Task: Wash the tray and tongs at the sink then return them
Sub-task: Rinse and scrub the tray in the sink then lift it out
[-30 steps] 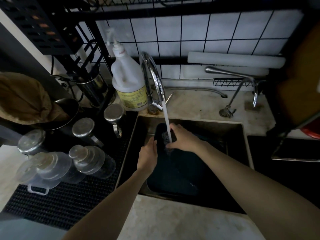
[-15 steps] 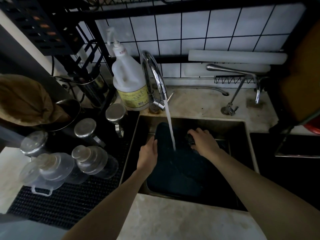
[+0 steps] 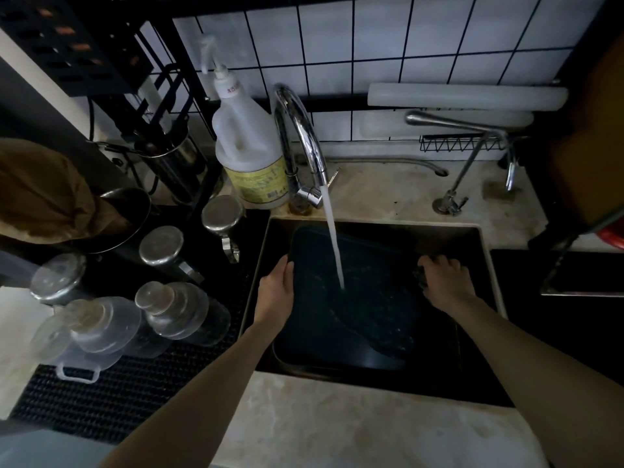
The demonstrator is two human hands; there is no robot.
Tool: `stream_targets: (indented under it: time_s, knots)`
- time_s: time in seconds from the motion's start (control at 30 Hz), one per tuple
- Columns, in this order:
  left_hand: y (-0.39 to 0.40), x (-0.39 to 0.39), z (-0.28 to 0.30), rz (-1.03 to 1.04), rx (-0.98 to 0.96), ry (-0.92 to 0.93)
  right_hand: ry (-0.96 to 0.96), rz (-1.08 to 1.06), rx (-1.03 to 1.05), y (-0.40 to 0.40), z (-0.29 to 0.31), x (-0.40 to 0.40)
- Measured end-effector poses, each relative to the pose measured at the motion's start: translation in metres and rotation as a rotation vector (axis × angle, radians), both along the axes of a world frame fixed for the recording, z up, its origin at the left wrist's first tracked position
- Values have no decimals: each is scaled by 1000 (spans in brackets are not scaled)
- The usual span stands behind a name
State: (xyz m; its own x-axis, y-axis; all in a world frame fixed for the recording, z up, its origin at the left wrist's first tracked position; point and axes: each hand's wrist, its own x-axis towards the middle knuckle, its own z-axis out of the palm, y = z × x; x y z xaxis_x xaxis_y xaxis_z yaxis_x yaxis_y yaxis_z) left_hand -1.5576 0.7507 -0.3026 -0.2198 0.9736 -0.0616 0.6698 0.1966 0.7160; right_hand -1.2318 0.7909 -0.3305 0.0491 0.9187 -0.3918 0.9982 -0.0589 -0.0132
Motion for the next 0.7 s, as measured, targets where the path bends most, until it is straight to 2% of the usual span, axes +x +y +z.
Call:
stream_targets:
  time_s: [0.37, 0.7]
  knots:
    - [18, 11, -7, -37, 28, -137, 300, 36, 200, 9, 39, -44]
    - [25, 15, -11, 13, 10, -234, 586, 195, 347, 12, 61, -94]
